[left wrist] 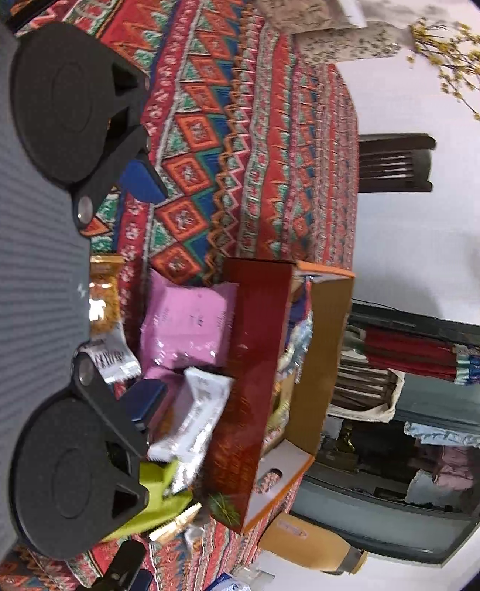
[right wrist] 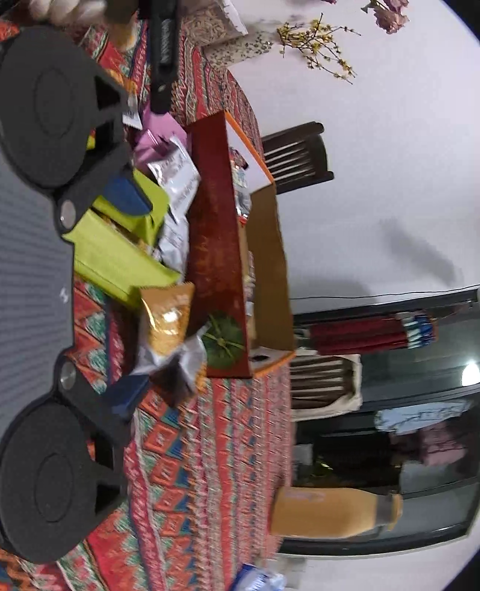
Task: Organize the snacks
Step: 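Move both open grippers back to the snack pile, then grasp a green bar packet with the right gripper while the left grasps a cookie packet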
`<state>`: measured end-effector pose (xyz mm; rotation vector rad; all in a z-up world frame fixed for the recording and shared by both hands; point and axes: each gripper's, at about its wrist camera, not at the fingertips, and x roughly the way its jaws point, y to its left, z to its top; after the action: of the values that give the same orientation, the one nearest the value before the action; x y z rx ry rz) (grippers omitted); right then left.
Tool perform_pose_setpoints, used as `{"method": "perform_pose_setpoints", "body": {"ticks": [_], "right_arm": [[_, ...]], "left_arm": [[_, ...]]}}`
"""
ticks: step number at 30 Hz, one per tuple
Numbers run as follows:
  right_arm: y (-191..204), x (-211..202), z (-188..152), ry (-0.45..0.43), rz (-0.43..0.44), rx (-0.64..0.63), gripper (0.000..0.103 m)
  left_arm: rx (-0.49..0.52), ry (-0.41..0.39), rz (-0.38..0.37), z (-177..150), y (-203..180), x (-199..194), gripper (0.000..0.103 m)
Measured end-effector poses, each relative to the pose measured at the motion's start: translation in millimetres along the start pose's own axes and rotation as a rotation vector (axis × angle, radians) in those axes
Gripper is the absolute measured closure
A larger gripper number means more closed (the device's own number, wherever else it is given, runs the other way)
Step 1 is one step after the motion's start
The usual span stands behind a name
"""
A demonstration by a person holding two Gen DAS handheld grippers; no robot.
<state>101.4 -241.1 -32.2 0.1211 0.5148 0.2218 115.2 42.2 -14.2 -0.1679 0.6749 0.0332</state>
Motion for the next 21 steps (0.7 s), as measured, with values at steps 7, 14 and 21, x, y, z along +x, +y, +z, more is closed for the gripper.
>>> {"method": "perform_pose_setpoints", "body": {"ticks": [7,14,21], "right_arm": [[13.7,17.5,-4.3,0.071,0.009,0.024,0.041],[21.8,26.7,-14.5,0.124,-0.008,-0.020,0.056],[19.2,13.3,-24.3,0.118,-0.020,-0.082,0.068]], "left_arm": [[-0.032,-0.012,-0.033,-2.0,5.3,-2.0,0.000],[-0.048,0.001,-0.050,-0.9,6.1,-1.7,0.000],[-0.052,0.002,-0.054,-1.1,6.7,-1.0,0.000]]}}
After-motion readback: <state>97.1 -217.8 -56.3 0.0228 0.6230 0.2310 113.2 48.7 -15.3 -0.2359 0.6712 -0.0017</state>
